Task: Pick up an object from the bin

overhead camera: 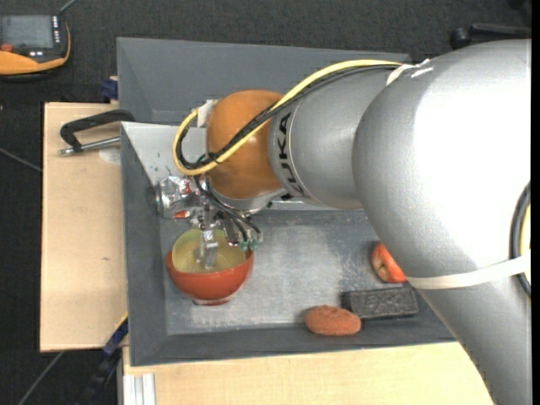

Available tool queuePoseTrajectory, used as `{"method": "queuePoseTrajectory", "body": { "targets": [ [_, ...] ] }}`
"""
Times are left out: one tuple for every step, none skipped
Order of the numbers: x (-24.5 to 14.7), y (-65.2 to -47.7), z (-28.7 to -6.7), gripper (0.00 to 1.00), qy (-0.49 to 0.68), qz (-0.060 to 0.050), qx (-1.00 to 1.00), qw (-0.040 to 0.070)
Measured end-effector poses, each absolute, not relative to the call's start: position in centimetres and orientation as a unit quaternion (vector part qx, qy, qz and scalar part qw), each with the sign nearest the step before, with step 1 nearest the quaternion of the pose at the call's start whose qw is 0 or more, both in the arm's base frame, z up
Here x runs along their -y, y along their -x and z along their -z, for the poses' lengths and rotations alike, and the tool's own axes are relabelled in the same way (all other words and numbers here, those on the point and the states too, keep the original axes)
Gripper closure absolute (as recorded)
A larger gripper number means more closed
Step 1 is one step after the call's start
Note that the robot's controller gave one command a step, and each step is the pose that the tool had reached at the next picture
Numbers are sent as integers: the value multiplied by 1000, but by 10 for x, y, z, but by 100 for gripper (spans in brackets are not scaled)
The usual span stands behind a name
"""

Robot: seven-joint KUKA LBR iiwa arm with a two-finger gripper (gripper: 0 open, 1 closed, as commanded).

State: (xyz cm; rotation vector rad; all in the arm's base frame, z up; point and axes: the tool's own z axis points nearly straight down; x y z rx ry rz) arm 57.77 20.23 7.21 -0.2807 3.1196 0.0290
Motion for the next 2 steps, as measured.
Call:
{"method": "queuePoseTrajectory", "body": {
  "targets": [
    [-120, -579, -74, 100, 468, -7, -884, 12],
    [-161, -578, -167, 100, 485, -7, -874, 19]
  ]
}}
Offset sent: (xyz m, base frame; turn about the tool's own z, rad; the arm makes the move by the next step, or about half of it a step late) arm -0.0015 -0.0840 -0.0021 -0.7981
